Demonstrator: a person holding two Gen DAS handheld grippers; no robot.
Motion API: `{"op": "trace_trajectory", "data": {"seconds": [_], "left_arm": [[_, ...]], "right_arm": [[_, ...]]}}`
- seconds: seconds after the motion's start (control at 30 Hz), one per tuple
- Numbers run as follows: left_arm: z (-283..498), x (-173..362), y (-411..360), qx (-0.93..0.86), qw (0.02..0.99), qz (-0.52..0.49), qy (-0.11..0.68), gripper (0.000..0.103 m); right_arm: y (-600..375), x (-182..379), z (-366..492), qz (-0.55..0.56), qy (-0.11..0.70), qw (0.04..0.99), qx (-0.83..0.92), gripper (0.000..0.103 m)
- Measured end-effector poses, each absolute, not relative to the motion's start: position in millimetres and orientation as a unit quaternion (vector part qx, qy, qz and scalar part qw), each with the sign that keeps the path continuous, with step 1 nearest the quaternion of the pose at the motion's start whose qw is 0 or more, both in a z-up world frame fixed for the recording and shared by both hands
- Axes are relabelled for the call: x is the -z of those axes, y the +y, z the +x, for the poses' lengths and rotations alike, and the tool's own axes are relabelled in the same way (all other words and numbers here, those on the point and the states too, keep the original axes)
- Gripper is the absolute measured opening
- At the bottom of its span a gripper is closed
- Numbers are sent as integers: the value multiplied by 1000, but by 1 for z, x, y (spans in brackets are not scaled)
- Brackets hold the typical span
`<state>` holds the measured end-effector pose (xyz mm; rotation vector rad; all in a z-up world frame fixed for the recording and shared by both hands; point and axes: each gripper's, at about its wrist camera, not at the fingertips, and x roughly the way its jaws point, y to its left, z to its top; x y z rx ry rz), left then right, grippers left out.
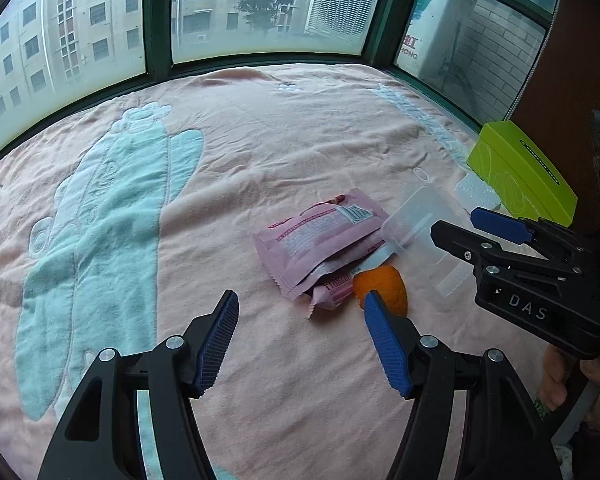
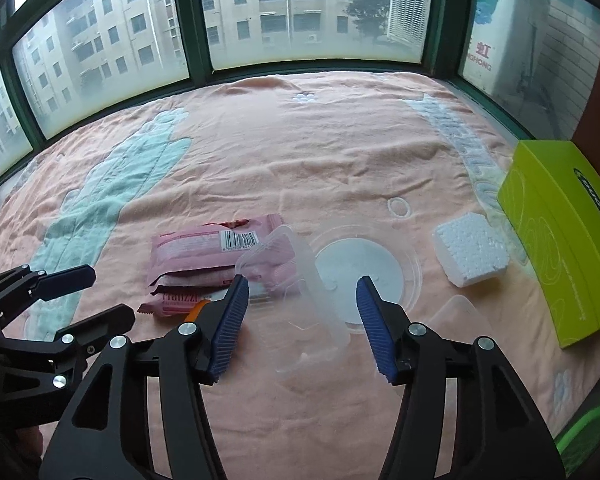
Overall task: Collect trash
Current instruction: 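Grasp the clear container with the right tool while the left tool grasps the pink packet, then carry the container and pink packet over the green basket with both tools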
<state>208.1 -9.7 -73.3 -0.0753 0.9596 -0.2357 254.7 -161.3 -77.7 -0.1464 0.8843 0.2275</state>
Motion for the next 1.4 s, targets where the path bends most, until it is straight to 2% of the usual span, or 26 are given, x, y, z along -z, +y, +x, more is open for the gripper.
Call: {"op": "trace_trajectory", "data": {"seconds": [0.2, 0.4, 0.47, 0.53, 0.63, 0.8, 0.87, 1.13, 1.27, 1.33, 1.37, 1.4], "left_arm": [[209, 76, 8, 100, 881, -48, 460, 63], [212, 78, 15, 97, 880, -46, 462, 63], [213, 78, 15, 100, 880, -43, 462, 63], [216, 78, 13, 103, 880, -34, 462, 63], [223, 78, 5, 112, 880, -13, 461, 63], [241, 81, -12, 134, 876, 15, 463, 63], [248, 83, -22, 143, 875, 34, 462, 76], [273, 100, -52, 204, 850, 96, 476, 77], [286, 109, -52, 211, 841, 95, 489, 83], [291, 113, -50, 213, 837, 88, 496, 82], [292, 114, -50, 217, 835, 83, 498, 73], [293, 115, -50, 212, 836, 87, 498, 71]], "right_arm": [[-144, 98, 271, -117, 450, 879, -109, 65], [-142, 117, 280, -133, 474, 865, -96, 64], [-147, 117, 280, -113, 478, 865, -98, 53], [-152, 114, 279, -98, 478, 867, -98, 38], [-159, 107, 273, -82, 472, 873, -97, 31], [-170, 94, 261, -60, 456, 882, -100, 30], [-175, 89, 256, -49, 452, 885, -101, 29], [-197, 71, 231, 1, 434, 895, -105, 28], [-205, 69, 219, 16, 433, 895, -103, 28], [-208, 69, 214, 24, 433, 895, -103, 28], [-209, 68, 212, 28, 432, 896, -103, 28], [-211, 67, 209, 31, 430, 896, -101, 28]]}}
